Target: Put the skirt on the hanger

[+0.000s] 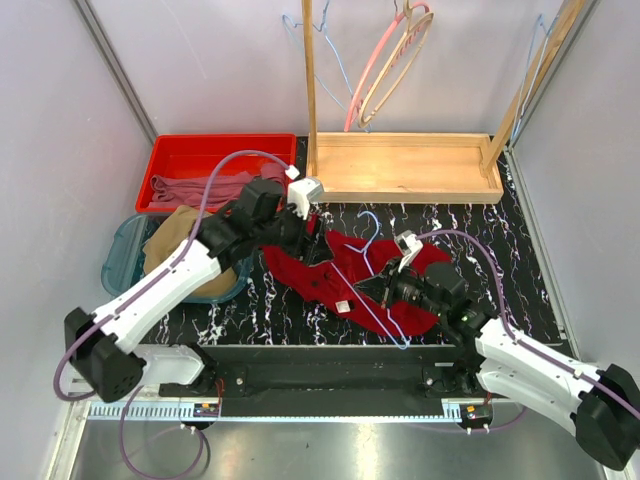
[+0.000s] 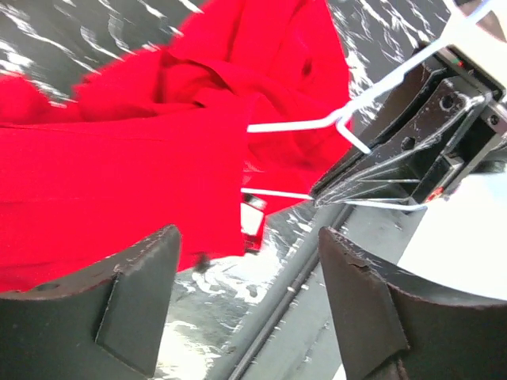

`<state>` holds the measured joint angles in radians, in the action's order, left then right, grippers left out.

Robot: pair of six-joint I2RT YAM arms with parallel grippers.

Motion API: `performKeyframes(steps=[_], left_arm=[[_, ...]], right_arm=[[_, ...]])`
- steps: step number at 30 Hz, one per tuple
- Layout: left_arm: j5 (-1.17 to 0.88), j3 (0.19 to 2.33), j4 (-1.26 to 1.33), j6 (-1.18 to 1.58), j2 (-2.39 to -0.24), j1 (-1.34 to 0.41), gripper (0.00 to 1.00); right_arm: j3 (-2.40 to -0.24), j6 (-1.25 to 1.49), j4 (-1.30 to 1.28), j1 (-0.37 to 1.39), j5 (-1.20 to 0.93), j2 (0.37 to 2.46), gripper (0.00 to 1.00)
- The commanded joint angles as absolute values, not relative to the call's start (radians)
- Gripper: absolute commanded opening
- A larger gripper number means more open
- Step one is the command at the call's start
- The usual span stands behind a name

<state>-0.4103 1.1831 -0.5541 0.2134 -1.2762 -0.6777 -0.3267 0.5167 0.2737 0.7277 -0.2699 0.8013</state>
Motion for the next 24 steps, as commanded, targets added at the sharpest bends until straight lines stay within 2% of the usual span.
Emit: performKeyframes(steps=[1,3,10,15,19,24], left_arm=[[-0.154,1.203,-0.543,0.152,-1.183,-0.67,0.77],[-0.074,1.198,-0.529,0.071,-1.18,-0.663,0.79],[-0.112,1.117,-0.353,-0.175,-1.222,-0.658,0.82],[-0.176,1.108,-0.272,-0.216,-1.287,-0.661,0.74],[-0.198,1.043,-0.184,-0.222,-1.287,-0.675,0.72],[-0.118,1.02,-0.143,-0.242,-1.319,-0.724,0.7]], right_arm=[[-0.325,0.496,0.439,0.735,-0.252,0.782,0.0],[-0.315,0.489,0.44,0.733,-0.258,0.75,0.0],[-0.318,0.48,0.408,0.735,-0.285,0.701,0.0],[-0.336,0.485,0.382,0.733,-0.311,0.7,0.0],[-0.353,0.483,0.359,0.735,-0.331,0.698,0.0],[-0.365,0.489,0.338,0.735,-0.365,0.696,0.0]])
